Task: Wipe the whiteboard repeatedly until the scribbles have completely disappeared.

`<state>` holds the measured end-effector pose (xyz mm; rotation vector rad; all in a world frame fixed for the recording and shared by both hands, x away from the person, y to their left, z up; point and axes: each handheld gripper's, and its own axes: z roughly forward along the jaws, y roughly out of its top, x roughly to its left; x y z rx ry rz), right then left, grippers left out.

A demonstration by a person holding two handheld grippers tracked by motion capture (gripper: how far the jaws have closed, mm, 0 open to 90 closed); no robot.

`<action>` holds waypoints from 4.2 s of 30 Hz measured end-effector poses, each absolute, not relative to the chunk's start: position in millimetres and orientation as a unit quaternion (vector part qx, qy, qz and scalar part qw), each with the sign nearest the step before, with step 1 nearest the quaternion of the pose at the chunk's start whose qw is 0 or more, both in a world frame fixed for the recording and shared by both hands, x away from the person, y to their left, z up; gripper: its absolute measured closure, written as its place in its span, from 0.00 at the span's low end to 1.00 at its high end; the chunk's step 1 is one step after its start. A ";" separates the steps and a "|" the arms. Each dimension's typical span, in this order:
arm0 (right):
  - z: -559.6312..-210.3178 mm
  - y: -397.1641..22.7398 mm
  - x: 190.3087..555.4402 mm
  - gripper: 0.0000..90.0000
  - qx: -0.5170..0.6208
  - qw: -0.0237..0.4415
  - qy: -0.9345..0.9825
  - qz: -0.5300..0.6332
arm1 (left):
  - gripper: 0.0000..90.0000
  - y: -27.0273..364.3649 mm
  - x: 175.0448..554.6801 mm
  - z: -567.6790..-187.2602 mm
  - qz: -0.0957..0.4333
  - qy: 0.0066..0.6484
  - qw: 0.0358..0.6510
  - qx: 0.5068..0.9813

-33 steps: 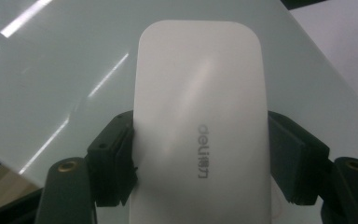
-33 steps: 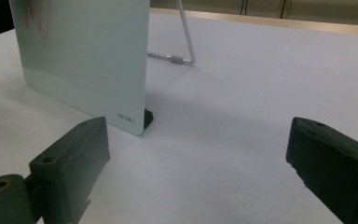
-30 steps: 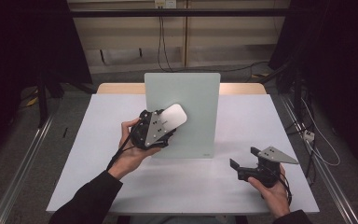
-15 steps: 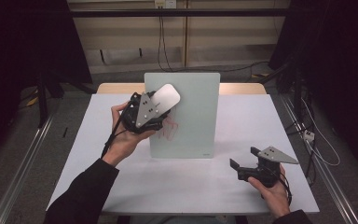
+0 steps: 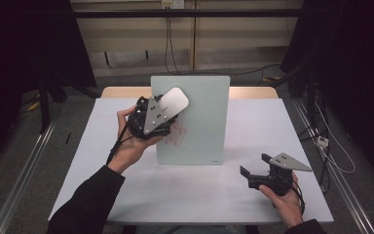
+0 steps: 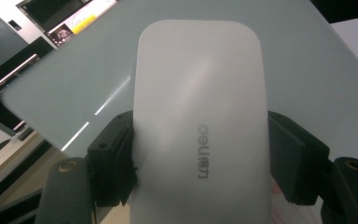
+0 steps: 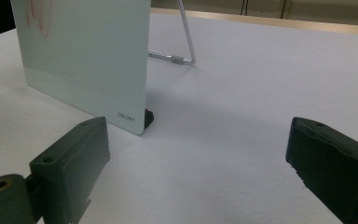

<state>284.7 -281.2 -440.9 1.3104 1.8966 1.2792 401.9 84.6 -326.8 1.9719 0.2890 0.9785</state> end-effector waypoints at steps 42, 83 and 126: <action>-440.7 -281.4 284.6 0.07 0.482 0.249 0.696 0.471 | 0.35 74.9 392.2 -349.8 0.360 0.095 0.439 0.818; -440.7 -281.4 284.4 0.07 0.482 0.248 0.696 0.472 | 0.35 79.3 392.4 -351.1 0.352 0.097 0.440 0.820; -440.7 -281.2 284.5 0.07 0.482 0.248 0.696 0.471 | 0.35 78.9 387.1 -363.0 0.337 0.090 0.425 0.836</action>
